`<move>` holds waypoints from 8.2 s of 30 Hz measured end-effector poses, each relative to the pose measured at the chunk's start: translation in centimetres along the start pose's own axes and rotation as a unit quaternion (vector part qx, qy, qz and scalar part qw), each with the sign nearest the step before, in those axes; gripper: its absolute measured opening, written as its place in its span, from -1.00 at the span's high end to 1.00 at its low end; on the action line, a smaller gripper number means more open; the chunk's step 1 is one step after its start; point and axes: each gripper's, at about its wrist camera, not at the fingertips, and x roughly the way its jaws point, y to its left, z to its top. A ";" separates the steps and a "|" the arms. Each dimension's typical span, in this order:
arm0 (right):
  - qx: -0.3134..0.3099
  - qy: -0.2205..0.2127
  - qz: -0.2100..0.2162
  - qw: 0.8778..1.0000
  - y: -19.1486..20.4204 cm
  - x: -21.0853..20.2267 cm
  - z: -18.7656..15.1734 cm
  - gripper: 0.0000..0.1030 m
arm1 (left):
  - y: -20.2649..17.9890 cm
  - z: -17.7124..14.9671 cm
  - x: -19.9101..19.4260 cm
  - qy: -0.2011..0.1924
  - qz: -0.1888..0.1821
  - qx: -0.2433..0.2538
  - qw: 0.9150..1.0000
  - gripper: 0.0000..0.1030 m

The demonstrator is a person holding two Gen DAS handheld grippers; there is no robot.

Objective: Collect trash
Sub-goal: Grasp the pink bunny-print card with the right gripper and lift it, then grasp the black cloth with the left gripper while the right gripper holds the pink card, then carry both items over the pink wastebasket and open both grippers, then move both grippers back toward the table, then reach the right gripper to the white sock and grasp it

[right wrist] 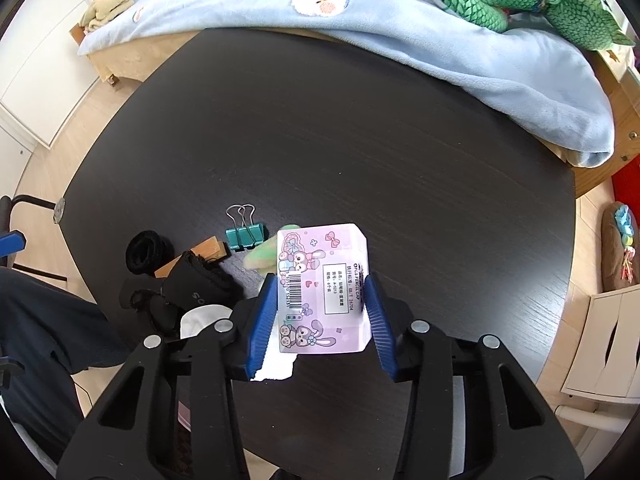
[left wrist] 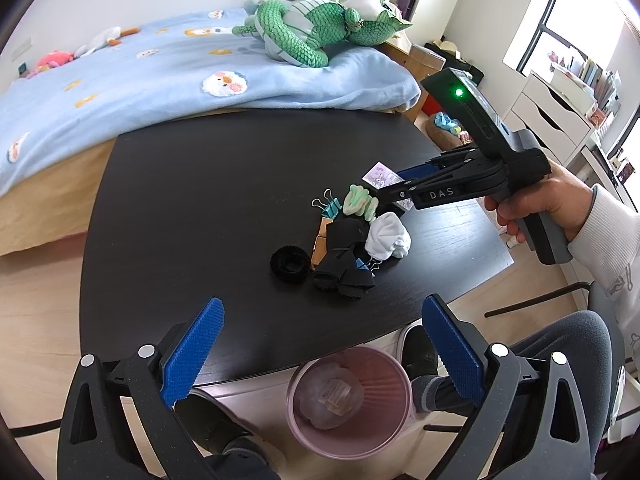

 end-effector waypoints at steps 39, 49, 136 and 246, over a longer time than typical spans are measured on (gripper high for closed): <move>0.064 -0.066 0.011 0.996 -1.7 -5.3 -2.8 0.19 | 5.1 4.9 11.4 0.164 0.045 -0.111 0.979 -0.53; 0.062 -0.066 0.012 0.996 -1.5 -5.2 -2.8 0.19 | 5.3 4.3 12.1 0.177 0.040 -0.116 0.977 -0.03; 0.082 -0.142 0.030 0.986 11.5 -14.0 -19.2 -0.90 | -4.4 -5.8 -5.6 0.013 -0.007 0.060 0.998 0.82; -0.105 -0.048 0.048 0.992 4.6 -1.6 -5.4 0.30 | 0.3 -2.3 -0.7 0.015 0.006 -0.012 1.000 -0.85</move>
